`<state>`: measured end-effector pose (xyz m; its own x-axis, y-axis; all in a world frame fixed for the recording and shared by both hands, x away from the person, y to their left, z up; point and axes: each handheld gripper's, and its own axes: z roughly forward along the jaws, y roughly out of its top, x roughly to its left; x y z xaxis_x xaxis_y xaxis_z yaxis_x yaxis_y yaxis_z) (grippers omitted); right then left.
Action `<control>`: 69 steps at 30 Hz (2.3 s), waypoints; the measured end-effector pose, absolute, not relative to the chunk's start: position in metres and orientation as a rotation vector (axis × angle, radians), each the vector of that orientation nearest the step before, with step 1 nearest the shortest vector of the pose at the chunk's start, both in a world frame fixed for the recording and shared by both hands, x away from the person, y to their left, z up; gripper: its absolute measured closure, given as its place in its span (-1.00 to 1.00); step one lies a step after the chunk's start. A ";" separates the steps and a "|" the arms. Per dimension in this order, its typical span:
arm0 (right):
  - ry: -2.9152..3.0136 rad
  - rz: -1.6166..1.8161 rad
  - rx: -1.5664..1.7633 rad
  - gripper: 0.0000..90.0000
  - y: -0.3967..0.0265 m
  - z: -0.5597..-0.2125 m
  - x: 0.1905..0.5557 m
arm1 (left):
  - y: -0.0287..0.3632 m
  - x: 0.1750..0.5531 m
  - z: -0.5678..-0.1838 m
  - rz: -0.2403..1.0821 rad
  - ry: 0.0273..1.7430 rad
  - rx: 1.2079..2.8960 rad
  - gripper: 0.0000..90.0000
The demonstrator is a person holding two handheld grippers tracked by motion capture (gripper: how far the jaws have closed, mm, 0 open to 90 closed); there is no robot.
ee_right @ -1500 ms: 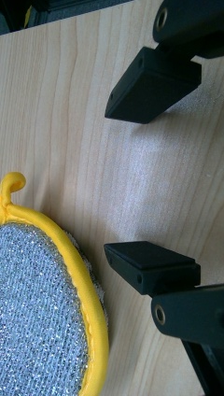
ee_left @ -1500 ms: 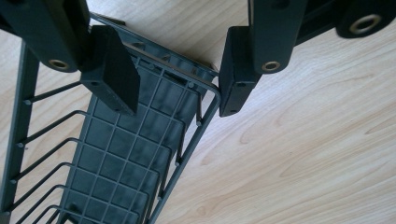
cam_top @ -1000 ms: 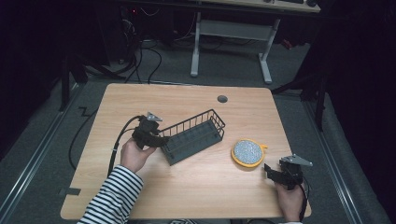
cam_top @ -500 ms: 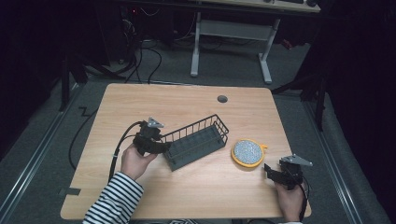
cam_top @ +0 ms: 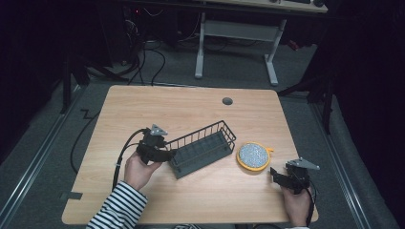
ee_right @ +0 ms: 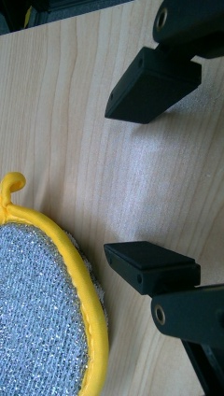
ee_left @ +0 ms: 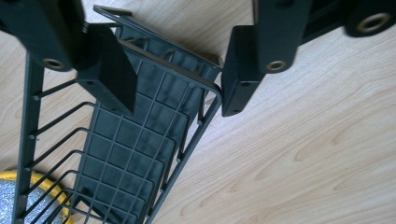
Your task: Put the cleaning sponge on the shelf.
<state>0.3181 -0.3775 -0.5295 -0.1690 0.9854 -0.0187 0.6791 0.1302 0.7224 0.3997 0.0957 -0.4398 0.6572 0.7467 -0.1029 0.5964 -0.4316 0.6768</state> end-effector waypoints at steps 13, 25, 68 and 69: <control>1.911 0.799 1.598 -0.34 -0.378 -0.530 0.318 | 0.112 0.401 -0.427 0.297 1.048 2.088 -0.26; 1.911 0.799 1.599 -0.34 -0.377 -0.530 0.318 | 0.145 0.395 -0.424 0.365 1.091 2.016 -0.25; 1.908 0.798 1.603 -0.33 -0.377 -0.530 0.318 | 0.205 0.385 -0.519 0.374 1.396 1.937 -0.25; 1.909 0.799 1.601 -0.33 -0.377 -0.530 0.318 | 0.205 0.385 -0.519 0.378 1.401 1.935 -0.25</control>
<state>0.3180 -0.3772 -0.5296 -0.1665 0.9859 -0.0172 0.6796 0.1273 0.7225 0.3853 0.2054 -0.5195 0.3697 0.9145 -0.1643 0.7074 -0.1624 0.6879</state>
